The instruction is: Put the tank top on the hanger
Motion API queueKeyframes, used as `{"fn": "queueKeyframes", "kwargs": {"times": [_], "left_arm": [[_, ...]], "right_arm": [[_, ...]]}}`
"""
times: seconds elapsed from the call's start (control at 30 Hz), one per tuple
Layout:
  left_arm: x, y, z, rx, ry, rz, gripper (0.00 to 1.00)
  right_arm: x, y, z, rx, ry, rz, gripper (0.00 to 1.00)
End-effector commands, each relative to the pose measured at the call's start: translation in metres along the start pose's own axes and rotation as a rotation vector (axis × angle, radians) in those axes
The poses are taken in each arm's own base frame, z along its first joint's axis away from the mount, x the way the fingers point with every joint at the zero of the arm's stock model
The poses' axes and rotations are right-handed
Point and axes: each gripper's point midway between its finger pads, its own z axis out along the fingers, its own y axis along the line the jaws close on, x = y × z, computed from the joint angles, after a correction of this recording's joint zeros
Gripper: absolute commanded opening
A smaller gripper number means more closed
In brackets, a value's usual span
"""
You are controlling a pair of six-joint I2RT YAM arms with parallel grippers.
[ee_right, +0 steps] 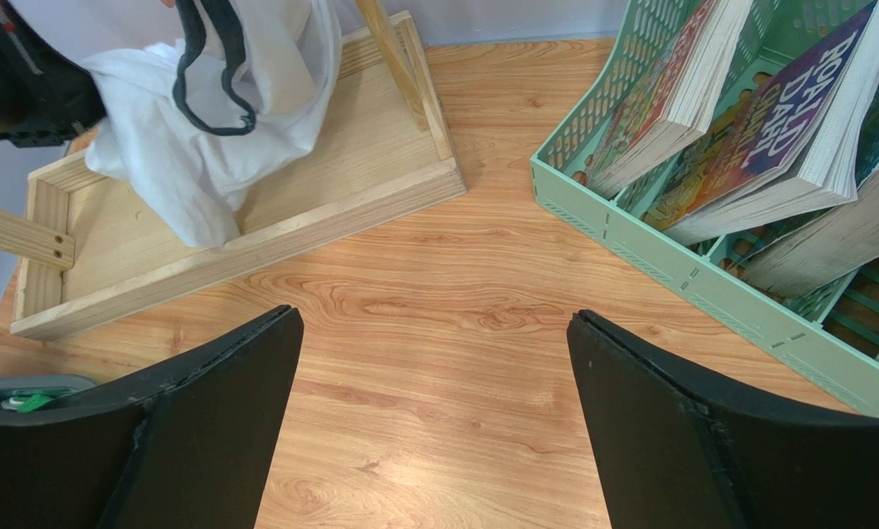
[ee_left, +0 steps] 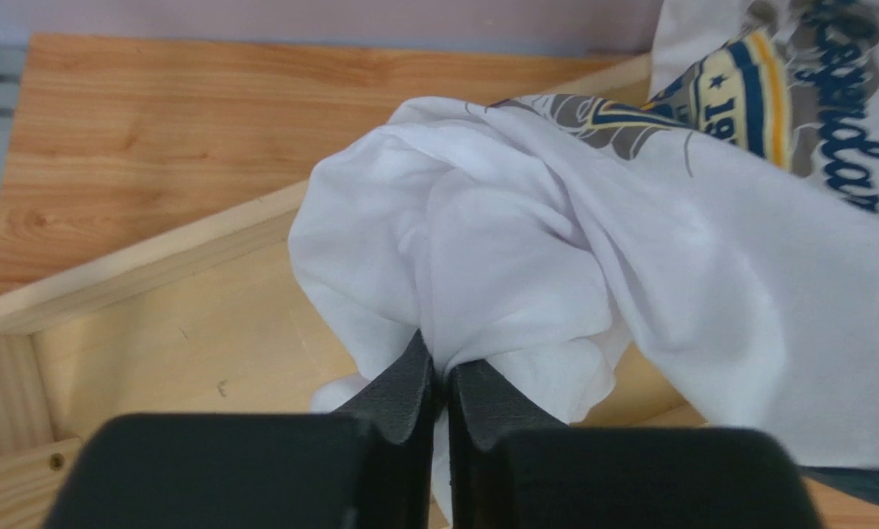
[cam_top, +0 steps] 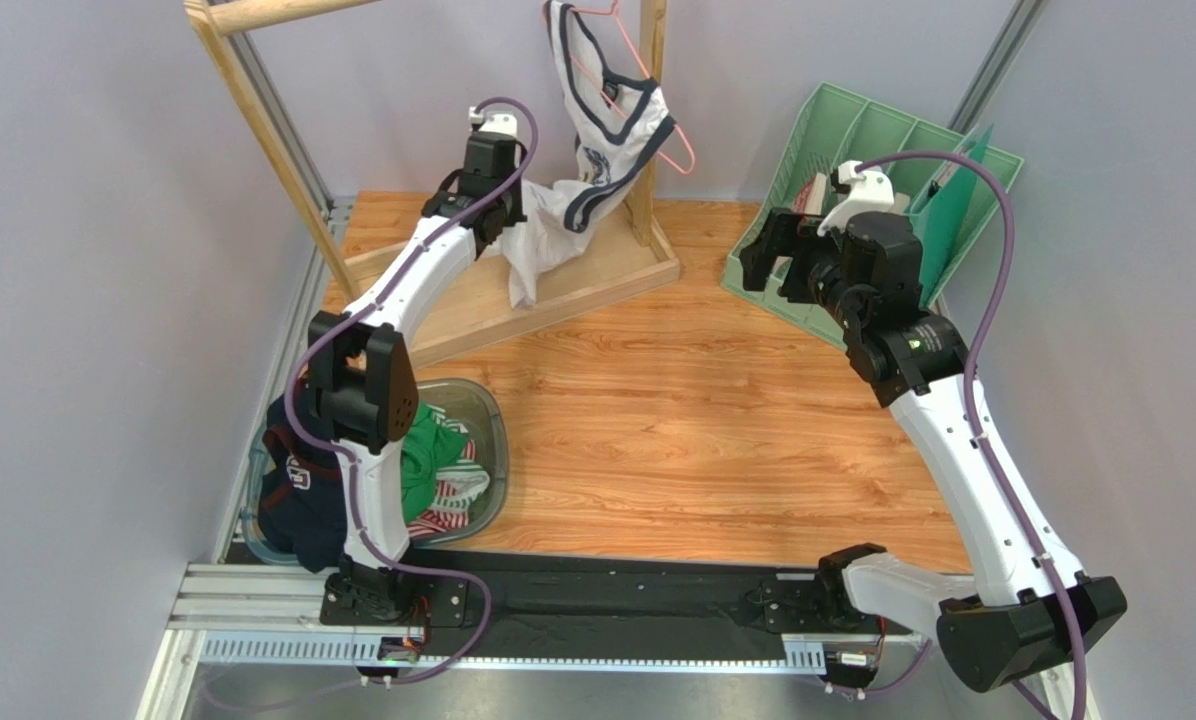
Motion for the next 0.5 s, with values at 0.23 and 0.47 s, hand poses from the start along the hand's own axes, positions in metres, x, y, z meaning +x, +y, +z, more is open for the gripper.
{"fn": "queueKeyframes", "kwargs": {"times": [0.23, 0.47], "left_arm": [[0.055, -0.019, -0.031, 0.171, 0.130, -0.038, 0.99], [0.049, -0.011, -0.095, 0.243, 0.070, -0.062, 0.99]], "right_arm": [[-0.005, 0.002, 0.001, -0.015, -0.029, 0.004, 0.97], [0.012, -0.002, 0.000, -0.017, -0.006, 0.002, 0.98]]}}
